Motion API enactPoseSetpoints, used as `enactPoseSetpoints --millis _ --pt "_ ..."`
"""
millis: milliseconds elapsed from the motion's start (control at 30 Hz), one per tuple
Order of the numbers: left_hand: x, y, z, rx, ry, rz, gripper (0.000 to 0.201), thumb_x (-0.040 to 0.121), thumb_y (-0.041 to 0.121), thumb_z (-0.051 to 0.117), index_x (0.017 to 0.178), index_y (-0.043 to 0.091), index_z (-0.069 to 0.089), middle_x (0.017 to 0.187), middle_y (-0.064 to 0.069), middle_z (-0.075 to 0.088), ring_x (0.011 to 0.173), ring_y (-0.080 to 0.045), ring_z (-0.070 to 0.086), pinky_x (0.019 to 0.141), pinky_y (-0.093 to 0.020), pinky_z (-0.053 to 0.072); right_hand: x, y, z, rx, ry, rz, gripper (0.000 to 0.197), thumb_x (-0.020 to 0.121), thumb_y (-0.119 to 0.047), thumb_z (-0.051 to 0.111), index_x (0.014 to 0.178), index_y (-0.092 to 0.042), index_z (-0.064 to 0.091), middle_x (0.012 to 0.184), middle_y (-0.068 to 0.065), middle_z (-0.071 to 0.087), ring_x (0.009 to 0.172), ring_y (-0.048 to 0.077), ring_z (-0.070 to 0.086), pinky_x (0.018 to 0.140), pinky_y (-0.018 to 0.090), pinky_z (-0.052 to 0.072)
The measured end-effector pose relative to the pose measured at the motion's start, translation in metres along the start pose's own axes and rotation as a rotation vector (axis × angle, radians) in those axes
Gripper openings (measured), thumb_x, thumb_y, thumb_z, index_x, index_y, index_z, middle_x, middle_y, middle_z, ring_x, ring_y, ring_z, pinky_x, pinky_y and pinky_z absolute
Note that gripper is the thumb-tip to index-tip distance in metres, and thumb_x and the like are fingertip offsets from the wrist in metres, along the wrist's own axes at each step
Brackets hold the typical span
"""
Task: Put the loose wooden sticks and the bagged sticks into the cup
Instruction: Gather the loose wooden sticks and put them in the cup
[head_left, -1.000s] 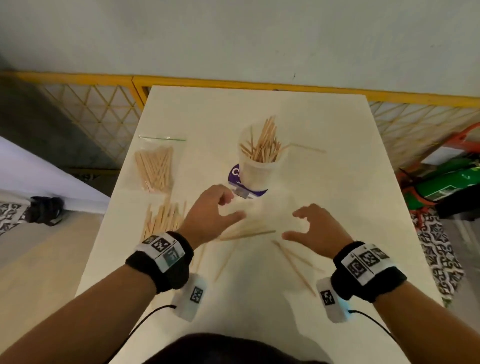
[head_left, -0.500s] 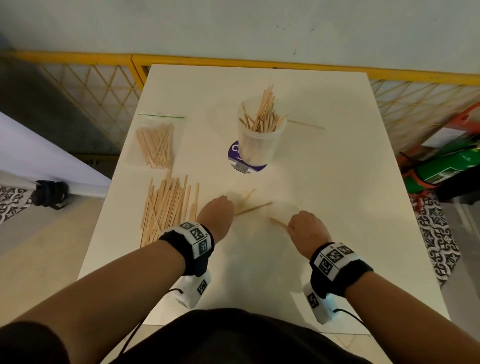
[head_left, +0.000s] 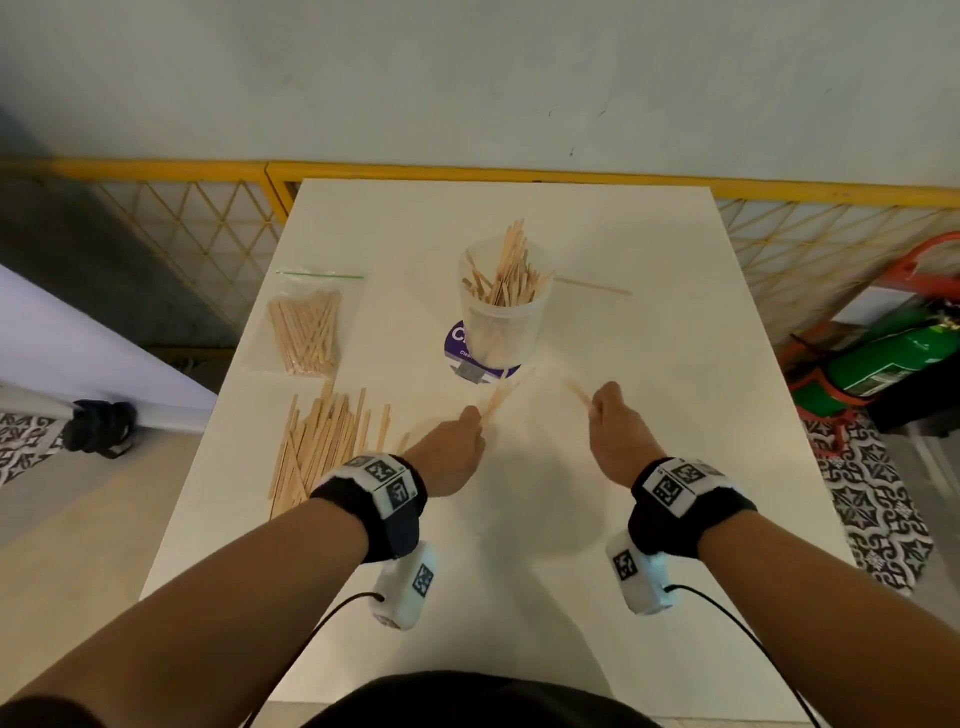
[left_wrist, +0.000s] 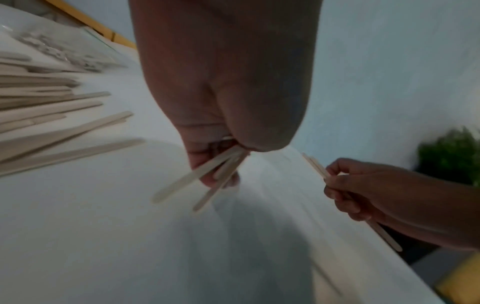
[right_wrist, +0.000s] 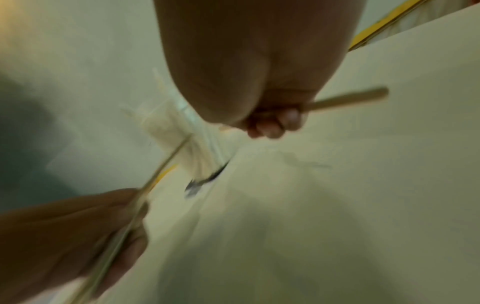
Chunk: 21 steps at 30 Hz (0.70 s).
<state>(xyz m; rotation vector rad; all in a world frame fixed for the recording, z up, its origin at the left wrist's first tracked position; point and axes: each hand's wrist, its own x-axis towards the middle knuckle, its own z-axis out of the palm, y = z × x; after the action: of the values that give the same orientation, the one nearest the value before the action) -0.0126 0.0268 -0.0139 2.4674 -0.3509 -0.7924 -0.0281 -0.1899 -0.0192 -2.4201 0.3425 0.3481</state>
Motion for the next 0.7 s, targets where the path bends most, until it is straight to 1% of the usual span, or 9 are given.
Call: enactPoseSetpoints --millis 67,133,233,333,433,500,567,633,700 --pt "-0.004 0.007 -0.009 -0.129 0.044 0.113 0.011 0.104 0.015 0.031 0.094 0.015 0.036 0.084 -0.020 0.061 0.071 -0.037 0.057 0.066 -0.046 0.044 0.024 -0.002 -0.023 0.057 0.123 0.052 0.013 0.100 -0.017 0.031 0.095 -0.008 0.038 0.073 0.009 0.053 0.063 0.026 0.049 0.059 0.031 0.036" --pt "-0.009 0.016 -0.016 -0.240 0.083 0.182 0.018 0.105 0.018 0.028 0.092 0.025 0.039 0.077 -0.011 0.053 0.063 -0.023 0.045 0.064 -0.039 0.040 0.057 -0.003 -0.045 -0.023 0.173 0.059 0.025 0.100 -0.016 0.031 0.102 0.002 0.049 0.100 0.022 0.059 0.080 0.029 0.050 0.069 0.034 0.037" --pt "-0.012 0.027 -0.026 -0.330 0.139 0.222 0.021 0.105 0.021 0.027 0.093 0.026 0.043 0.077 -0.005 0.045 0.066 -0.016 0.038 0.064 -0.028 0.035 0.113 -0.006 -0.067 -0.250 0.122 0.044 0.031 0.096 -0.007 0.035 0.120 0.008 0.049 0.127 0.027 0.048 0.112 0.038 0.050 0.088 0.042 0.042" --pt "-0.003 0.032 -0.029 -0.390 0.185 0.180 0.026 0.105 0.019 0.026 0.085 0.028 0.040 0.076 -0.002 0.038 0.063 -0.014 0.032 0.062 -0.028 0.031 0.163 -0.010 -0.071 -0.324 0.084 0.009 0.034 0.095 -0.011 0.040 0.124 0.002 0.050 0.130 0.023 0.041 0.114 0.039 0.050 0.093 0.042 0.045" --pt "0.011 0.035 -0.025 -0.451 0.207 0.151 0.034 0.102 0.021 0.027 0.077 0.041 0.039 0.078 -0.001 0.039 0.065 -0.012 0.031 0.065 -0.030 0.032 0.198 -0.010 -0.066 -0.407 0.042 -0.040 0.032 0.096 -0.014 0.043 0.126 -0.005 0.050 0.131 0.013 0.035 0.112 0.033 0.048 0.090 0.041 0.047" --pt "0.009 0.037 -0.026 -0.493 0.219 0.165 0.032 0.098 0.025 0.027 0.075 0.042 0.040 0.077 0.004 0.039 0.064 -0.008 0.031 0.065 -0.027 0.032 0.208 -0.010 -0.062 -0.495 0.058 -0.096 0.032 0.095 -0.015 0.044 0.126 -0.009 0.049 0.130 0.011 0.036 0.112 0.031 0.047 0.088 0.041 0.050" --pt "0.015 0.041 -0.027 -0.560 0.226 0.173 0.029 0.098 0.023 0.028 0.078 0.038 0.042 0.073 0.015 0.040 0.064 -0.005 0.034 0.066 -0.020 0.034 0.221 -0.006 -0.059 -0.579 0.082 -0.136 0.029 0.095 -0.018 0.046 0.123 -0.009 0.052 0.127 0.011 0.042 0.112 0.030 0.049 0.088 0.041 0.051" --pt "0.017 0.046 -0.031 -0.651 0.225 0.168 0.026 0.102 0.016 0.029 0.084 0.026 0.044 0.068 0.018 0.042 0.062 -0.002 0.038 0.065 -0.013 0.037 0.226 -0.006 -0.059 -0.635 0.078 -0.114 0.027 0.095 -0.019 0.047 0.118 -0.008 0.057 0.121 0.011 0.051 0.112 0.029 0.051 0.088 0.041 0.051" --pt "0.018 0.046 -0.033 -0.714 0.229 0.159 0.024 0.102 0.024 0.029 0.088 0.017 0.047 0.066 0.017 0.040 0.060 -0.002 0.037 0.063 -0.010 0.037 0.230 -0.005 -0.057 -0.663 0.065 -0.126 0.025 0.093 -0.013 0.047 0.114 -0.007 0.059 0.116 0.012 0.056 0.113 0.029 0.051 0.086 0.041 0.050"
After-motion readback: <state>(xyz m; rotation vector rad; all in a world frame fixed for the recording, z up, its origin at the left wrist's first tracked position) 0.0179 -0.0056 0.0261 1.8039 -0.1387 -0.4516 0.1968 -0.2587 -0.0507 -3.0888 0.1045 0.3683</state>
